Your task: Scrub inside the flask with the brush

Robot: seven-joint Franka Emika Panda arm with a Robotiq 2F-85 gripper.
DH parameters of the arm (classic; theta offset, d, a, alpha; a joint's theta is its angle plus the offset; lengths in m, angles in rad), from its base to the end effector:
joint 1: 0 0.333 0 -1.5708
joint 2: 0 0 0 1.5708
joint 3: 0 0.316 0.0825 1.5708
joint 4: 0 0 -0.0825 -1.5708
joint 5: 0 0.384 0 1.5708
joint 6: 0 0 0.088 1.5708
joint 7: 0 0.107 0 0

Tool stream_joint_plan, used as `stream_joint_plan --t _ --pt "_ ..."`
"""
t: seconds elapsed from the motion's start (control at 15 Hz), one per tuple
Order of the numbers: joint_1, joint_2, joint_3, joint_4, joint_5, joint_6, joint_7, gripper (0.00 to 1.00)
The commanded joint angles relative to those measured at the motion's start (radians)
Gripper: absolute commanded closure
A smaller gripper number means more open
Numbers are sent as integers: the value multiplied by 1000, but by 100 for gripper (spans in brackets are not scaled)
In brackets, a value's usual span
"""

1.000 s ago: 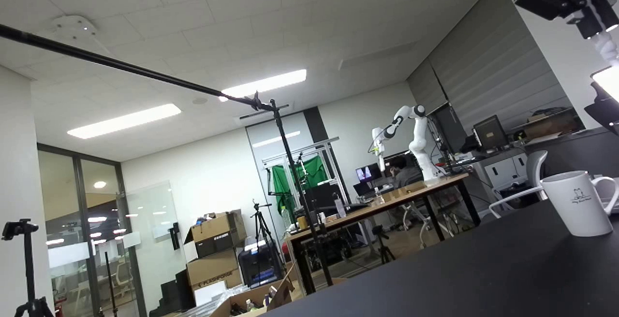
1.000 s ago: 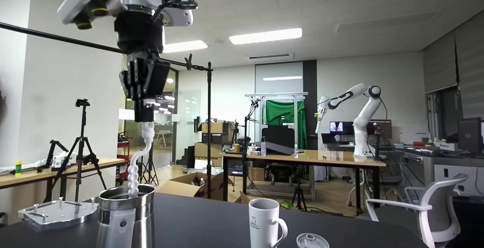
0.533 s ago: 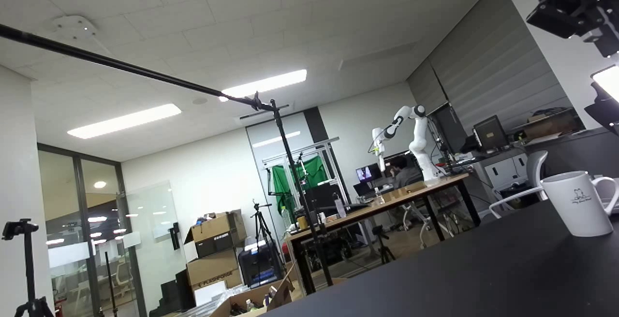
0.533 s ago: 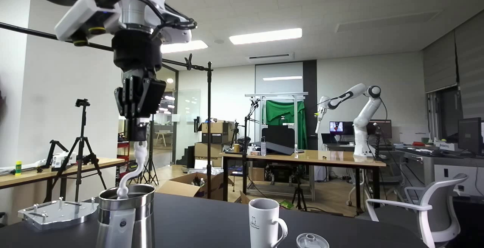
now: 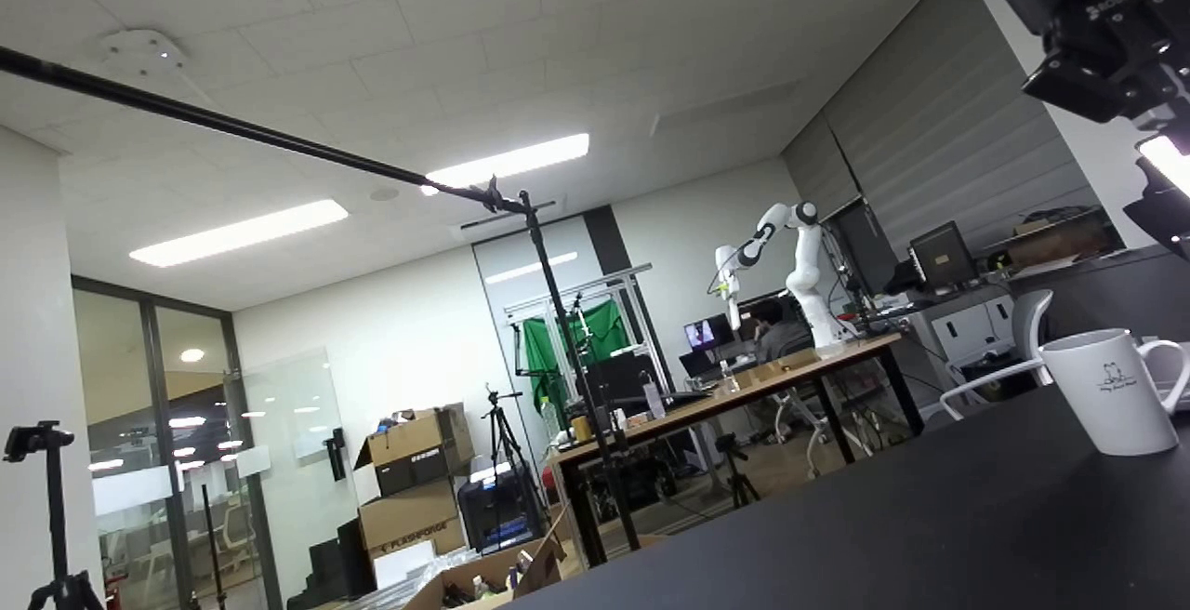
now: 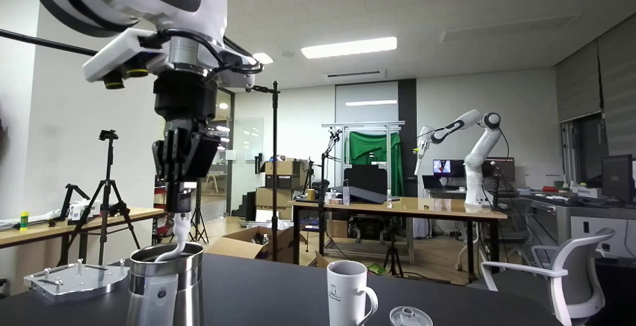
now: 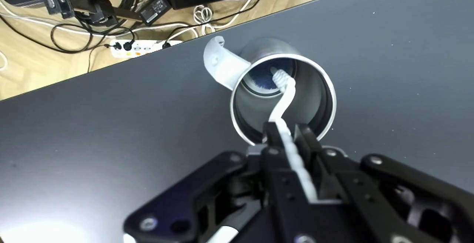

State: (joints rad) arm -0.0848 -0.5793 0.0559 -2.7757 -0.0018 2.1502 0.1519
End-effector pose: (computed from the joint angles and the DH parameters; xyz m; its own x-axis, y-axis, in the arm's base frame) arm 0.3384 -0.0117 0.3734 0.9811 -0.1891 -0.0415 -0.1875 -0.9815 0.0388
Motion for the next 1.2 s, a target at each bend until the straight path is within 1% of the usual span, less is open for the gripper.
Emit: stream_joint_plan --t 0.0,0.33,0.47,0.67,1.0,1.13 --pt "17 -66 -3 19 -8 -66 11 96" --pt "23 -178 -12 54 -1 -179 -3 96" --pt "26 -197 -21 59 10 -185 -12 96" --pt "21 -177 -28 35 22 -131 -10 96" --pt "9 -68 -28 -2 12 -41 1 96" --pt "7 -36 -22 0 3 -21 7 96"
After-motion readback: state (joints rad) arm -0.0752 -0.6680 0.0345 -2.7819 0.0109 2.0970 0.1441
